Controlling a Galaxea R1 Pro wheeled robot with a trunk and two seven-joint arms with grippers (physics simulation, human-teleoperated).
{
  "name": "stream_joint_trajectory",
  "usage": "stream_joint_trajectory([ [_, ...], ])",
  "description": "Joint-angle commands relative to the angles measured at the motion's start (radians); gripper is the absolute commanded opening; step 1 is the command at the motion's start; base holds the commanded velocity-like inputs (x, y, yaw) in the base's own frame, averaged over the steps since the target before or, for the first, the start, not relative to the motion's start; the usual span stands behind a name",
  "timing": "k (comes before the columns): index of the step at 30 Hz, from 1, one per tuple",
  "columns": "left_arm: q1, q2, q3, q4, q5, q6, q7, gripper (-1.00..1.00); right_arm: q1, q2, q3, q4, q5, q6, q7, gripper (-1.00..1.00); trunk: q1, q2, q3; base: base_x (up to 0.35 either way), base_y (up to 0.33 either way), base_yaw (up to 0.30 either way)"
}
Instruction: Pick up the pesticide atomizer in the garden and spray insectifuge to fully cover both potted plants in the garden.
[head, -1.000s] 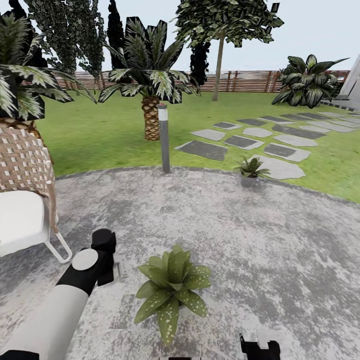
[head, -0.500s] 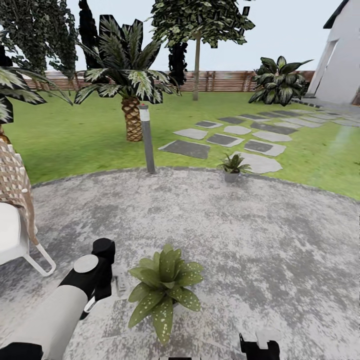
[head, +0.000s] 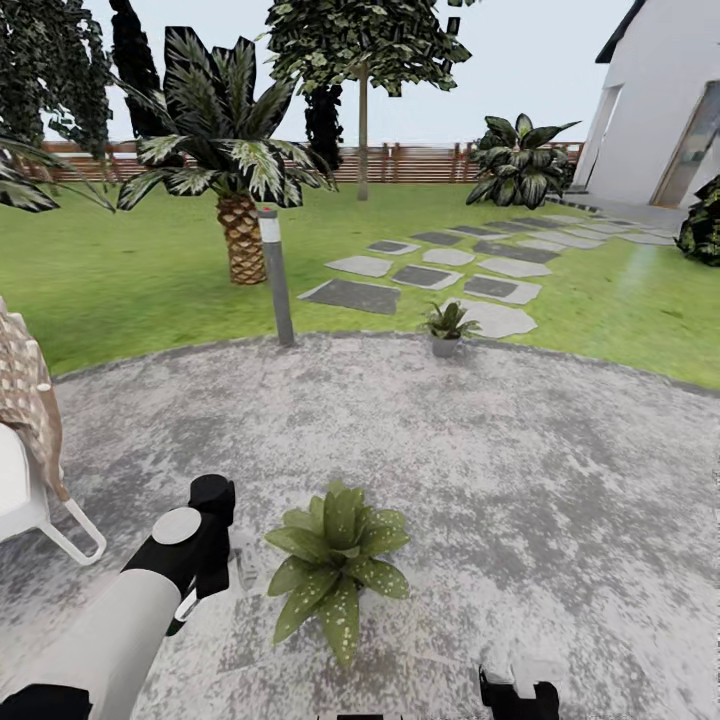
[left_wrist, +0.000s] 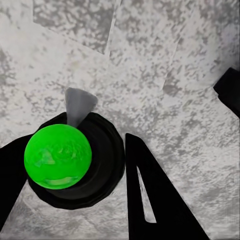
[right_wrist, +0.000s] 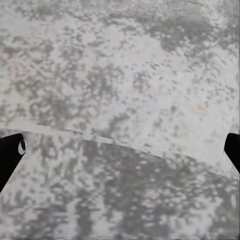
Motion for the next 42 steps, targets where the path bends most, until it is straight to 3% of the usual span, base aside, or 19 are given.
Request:
stream_joint_trajectory([
  [1,-0.003,0.002,-0.004,-0.001,-0.003,0.011,-0.006,-1.0,-0.001,0.0,0.009,0.001,-0.006,-0.003,-0.005,1.0,0.0,0.0,-0.001,-0.001,0.337,-0.3],
  [6,-0.013,0.002,-0.004,-0.001,-0.003,0.011,-0.006,-1.0,-0.001,0.0,0.009,0.0,-0.006,-0.003,-0.005,1.0,0.0,0.0,-0.001,0.0,0.305,-0.258],
  [19,-0.013,0.0,-0.004,-0.003,-0.004,0.012,-0.006,-1.0,-0.001,0.0,0.009,0.0,-0.006,-0.003,-0.005,1.0,0.0,0.0,-0.008,0.041,0.07,-0.087],
  [25,0.015,0.016,-0.001,0.012,-0.003,0.012,-0.006,-1.0,-0.001,0.0,0.009,0.0,-0.006,-0.003,-0.005,1.0,0.0,0.0,-0.012,0.028,0.094,-0.095],
  [29,0.039,0.007,0.076,0.013,-0.003,0.013,-0.006,-1.0,-0.001,0.0,0.009,0.001,-0.006,-0.003,-0.005,1.0,0.0,0.0,-0.012,0.0,0.0,0.0],
  [32,0.04,0.009,0.111,0.016,-0.002,0.016,-0.006,-1.0,-0.001,0.0,0.009,0.001,-0.006,-0.003,-0.006,1.0,0.0,0.0,-0.012,0.0,0.0,0.0],
  [33,0.04,0.008,0.164,0.049,0.012,0.015,-0.006,-1.0,-0.001,0.0,0.009,0.001,-0.006,-0.003,-0.005,1.0,0.0,0.0,-0.012,0.0,0.0,0.0],
  [34,0.04,0.005,0.205,0.099,0.038,0.015,0.012,-1.0,-0.001,0.0,0.009,0.001,-0.006,-0.003,-0.005,1.0,0.0,0.0,-0.012,0.0,0.0,0.0],
  [35,0.04,0.004,0.225,0.151,0.061,0.015,0.106,-1.0,-0.001,0.0,0.009,0.001,-0.006,-0.003,-0.005,1.0,0.0,0.0,-0.012,0.0,0.0,0.0],
  [38,0.04,0.004,0.233,0.193,0.08,0.004,0.151,-1.0,-0.001,0.0,0.009,0.001,-0.006,-0.003,-0.005,1.0,0.0,0.0,-0.012,0.0,0.0,0.0],
  [39,0.04,0.004,0.232,0.195,0.085,-0.026,0.154,-1.0,-0.001,0.0,0.009,0.001,-0.006,-0.003,-0.005,1.0,0.0,0.0,-0.012,0.0,0.0,0.0],
  [42,0.04,0.002,0.233,0.188,0.091,-0.214,0.16,-1.0,-0.001,0.0,0.009,0.001,-0.005,-0.003,-0.005,1.0,0.0,0.0,-0.012,0.0,0.0,0.0],
])
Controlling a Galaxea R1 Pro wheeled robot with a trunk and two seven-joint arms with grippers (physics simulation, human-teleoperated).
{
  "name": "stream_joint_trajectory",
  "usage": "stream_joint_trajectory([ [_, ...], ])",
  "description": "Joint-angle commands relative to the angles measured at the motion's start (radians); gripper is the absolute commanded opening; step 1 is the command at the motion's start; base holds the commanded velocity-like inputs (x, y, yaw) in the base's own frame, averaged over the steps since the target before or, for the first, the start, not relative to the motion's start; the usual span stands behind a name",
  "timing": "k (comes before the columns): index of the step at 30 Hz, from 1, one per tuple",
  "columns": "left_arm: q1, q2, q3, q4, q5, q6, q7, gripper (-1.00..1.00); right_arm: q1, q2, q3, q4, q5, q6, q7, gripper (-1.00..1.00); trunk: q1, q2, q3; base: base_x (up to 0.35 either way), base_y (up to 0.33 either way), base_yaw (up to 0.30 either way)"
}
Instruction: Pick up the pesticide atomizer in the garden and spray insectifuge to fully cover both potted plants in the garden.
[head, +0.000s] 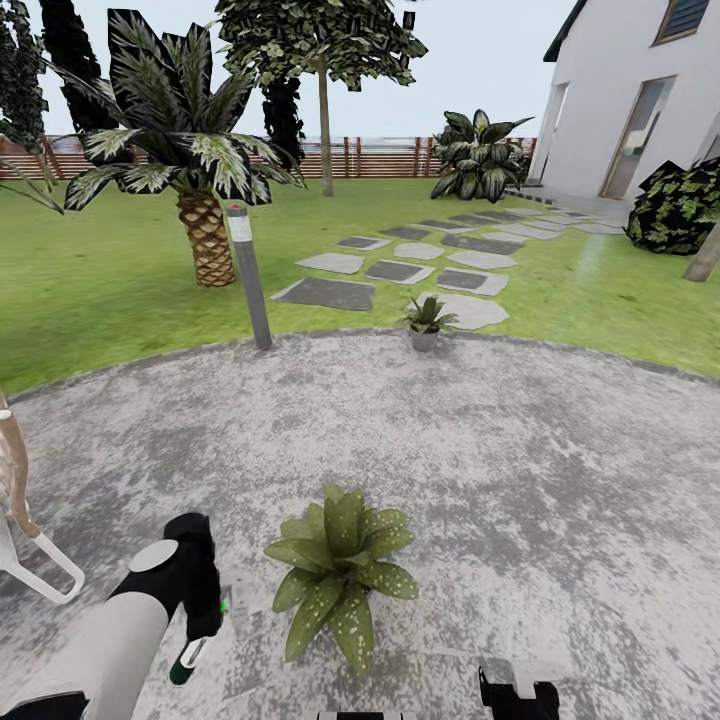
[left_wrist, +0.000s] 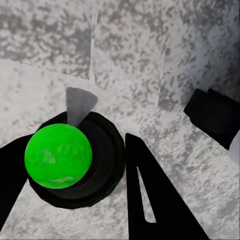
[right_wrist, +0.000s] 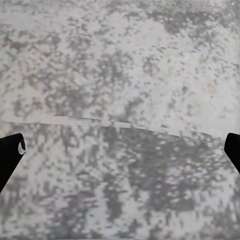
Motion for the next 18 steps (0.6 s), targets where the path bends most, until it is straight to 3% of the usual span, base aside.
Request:
stream_joint_trajectory([
  [1,0.0,0.0,0.005,-0.002,0.001,-0.021,0.0,-1.0,0.0,0.0,0.009,0.001,-0.006,-0.002,-0.005,1.0,0.0,0.0,-0.001,0.0,0.0,0.0],
  [4,-0.007,0.006,0.004,-0.004,0.038,-0.051,0.005,-1.0,0.0,0.0,0.009,0.001,-0.005,-0.002,-0.005,1.0,0.0,0.0,-0.001,0.0,0.0,0.0],
  [7,-0.013,0.006,0.0,-0.002,0.053,-0.055,0.004,-1.0,0.0,0.0,0.009,0.001,-0.005,-0.002,-0.005,1.0,0.0,0.0,-0.001,0.037,0.06,0.0],
  [10,-0.008,0.002,-0.003,0.006,0.047,-0.055,0.002,-1.0,0.0,-0.002,0.009,0.001,-0.004,-0.002,-0.005,1.0,0.0,0.0,-0.001,0.136,0.249,0.0],
  [13,0.009,0.019,-0.015,-0.011,0.036,-0.072,0.008,-1.0,0.003,0.012,0.01,0.018,0.0,-0.004,-0.006,1.0,0.0,0.0,-0.001,0.0,0.0,0.0],
  [18,0.019,0.02,-0.016,-0.02,0.035,-0.072,0.007,-1.0,0.003,0.002,0.01,0.035,-0.003,-0.005,-0.004,1.0,0.0,0.0,-0.001,0.0,0.0,0.0],
])
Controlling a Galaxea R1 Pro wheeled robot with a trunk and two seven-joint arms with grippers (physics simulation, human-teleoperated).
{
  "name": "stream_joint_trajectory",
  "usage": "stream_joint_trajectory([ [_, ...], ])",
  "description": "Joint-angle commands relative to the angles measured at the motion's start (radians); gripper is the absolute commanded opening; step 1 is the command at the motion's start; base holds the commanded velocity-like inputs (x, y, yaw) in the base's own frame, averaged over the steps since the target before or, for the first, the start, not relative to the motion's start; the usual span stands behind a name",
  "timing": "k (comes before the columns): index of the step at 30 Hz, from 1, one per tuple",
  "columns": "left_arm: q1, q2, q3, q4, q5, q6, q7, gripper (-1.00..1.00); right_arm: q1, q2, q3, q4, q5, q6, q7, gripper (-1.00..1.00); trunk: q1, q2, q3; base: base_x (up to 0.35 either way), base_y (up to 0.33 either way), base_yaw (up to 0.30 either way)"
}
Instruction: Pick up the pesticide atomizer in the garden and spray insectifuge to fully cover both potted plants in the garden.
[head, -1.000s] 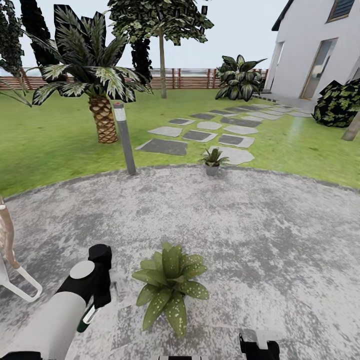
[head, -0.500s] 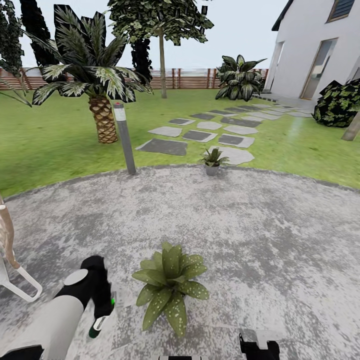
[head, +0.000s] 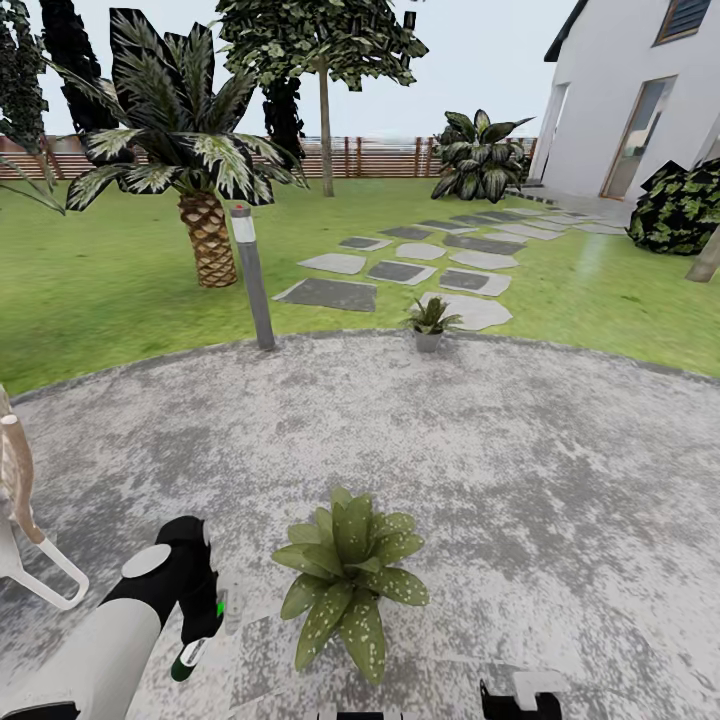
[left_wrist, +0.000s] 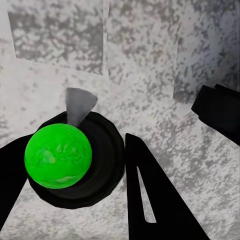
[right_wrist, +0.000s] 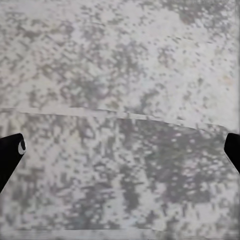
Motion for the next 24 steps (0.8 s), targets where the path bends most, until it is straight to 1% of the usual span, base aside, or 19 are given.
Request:
stream_joint_trajectory([
  [1,0.0,-0.001,0.003,-0.001,-0.004,0.011,-0.006,-1.0,0.0,-0.001,0.009,0.001,-0.006,-0.002,-0.005,1.0,0.0,0.0,-0.001,0.0,0.0,0.0],
  [5,0.0,-0.002,0.004,-0.006,-0.004,0.011,-0.007,-1.0,0.0,-0.001,0.01,0.002,-0.006,-0.002,-0.004,1.0,0.0,0.0,-0.001,0.075,0.039,0.0],
  [12,0.001,-0.001,0.002,-0.01,-0.006,0.011,-0.007,-1.0,0.0,-0.001,0.01,0.002,-0.006,-0.002,-0.004,1.0,0.0,0.0,-0.001,0.008,0.012,0.0],
  [16,0.001,-0.002,0.002,-0.01,-0.006,0.011,-0.006,-1.0,0.0,-0.001,0.01,0.002,-0.006,-0.002,-0.004,1.0,0.0,0.0,-0.001,0.0,0.192,0.0],
  [22,0.001,-0.002,0.001,-0.01,-0.011,0.012,-0.006,-1.0,0.0,-0.001,0.01,0.002,-0.006,-0.002,-0.004,1.0,0.0,0.0,-0.001,0.0,0.024,0.0],
  [24,0.001,-0.002,0.002,-0.01,-0.01,0.012,-0.006,-1.0,0.0,-0.001,0.01,0.002,-0.006,-0.002,-0.004,1.0,0.0,0.0,-0.001,0.0,0.132,-0.008],
])
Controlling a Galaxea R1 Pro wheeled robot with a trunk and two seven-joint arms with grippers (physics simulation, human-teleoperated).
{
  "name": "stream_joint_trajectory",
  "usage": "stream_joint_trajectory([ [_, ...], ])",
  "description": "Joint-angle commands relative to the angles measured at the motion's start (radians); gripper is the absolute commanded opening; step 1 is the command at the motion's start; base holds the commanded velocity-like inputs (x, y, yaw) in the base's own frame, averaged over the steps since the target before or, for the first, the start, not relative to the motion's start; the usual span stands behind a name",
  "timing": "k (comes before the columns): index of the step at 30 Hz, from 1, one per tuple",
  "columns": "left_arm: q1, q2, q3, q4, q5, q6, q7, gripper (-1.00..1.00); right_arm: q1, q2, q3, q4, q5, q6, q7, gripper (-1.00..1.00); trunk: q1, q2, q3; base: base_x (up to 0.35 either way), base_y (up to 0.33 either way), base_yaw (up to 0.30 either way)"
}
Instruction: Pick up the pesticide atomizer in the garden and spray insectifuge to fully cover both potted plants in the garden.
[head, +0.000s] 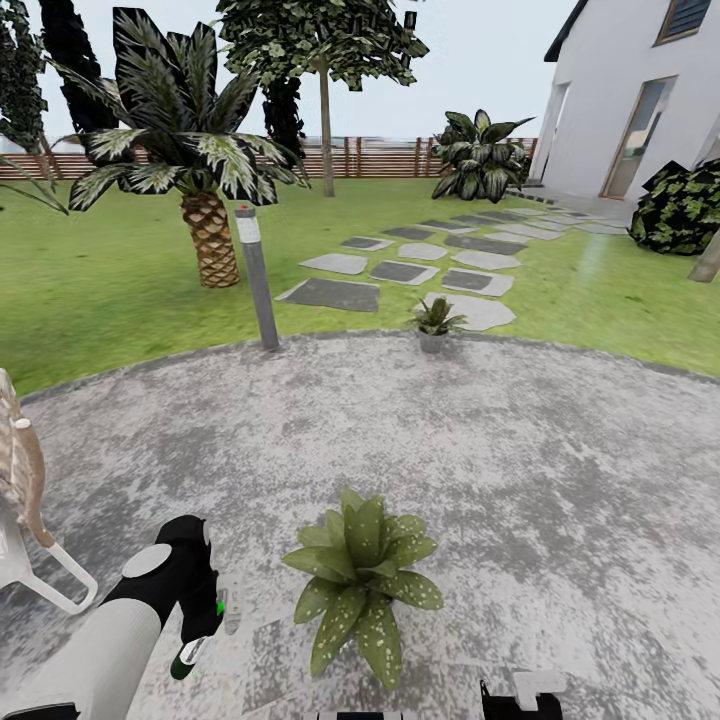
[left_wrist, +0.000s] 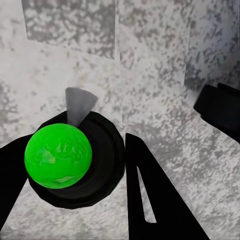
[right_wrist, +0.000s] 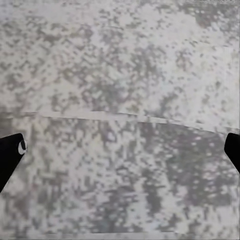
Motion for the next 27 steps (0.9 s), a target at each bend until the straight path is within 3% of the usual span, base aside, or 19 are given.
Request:
stream_joint_trajectory([
  [1,0.0,-0.001,0.003,-0.001,-0.003,0.011,-0.004,-1.0,-0.001,0.0,0.009,0.001,-0.005,-0.003,-0.005,1.0,0.0,0.0,-0.001,0.0,0.233,-0.093],
  [11,0.0,0.001,0.003,-0.004,-0.001,0.012,-0.003,-1.0,-0.001,0.0,0.008,0.001,-0.005,-0.003,-0.005,1.0,0.0,0.0,-0.001,0.0,0.097,-0.276],
  [18,0.0,-0.001,0.003,-0.005,-0.001,0.012,0.0,-1.0,-0.001,0.0,0.009,0.001,-0.006,-0.003,-0.005,1.0,0.0,0.0,-0.001,0.0,0.267,-0.292],
  [24,-0.006,-0.001,0.004,-0.006,0.001,0.025,0.001,-1.0,-0.001,0.001,0.007,0.001,-0.006,-0.006,-0.006,1.0,0.0,0.0,-0.001,0.0,0.07,-0.032],
  [27,-0.015,-0.037,0.005,-0.007,0.007,0.059,-0.004,-1.0,-0.001,0.001,0.008,0.001,-0.005,-0.006,-0.006,1.0,0.0,0.0,-0.001,0.0,0.0,0.0],
])
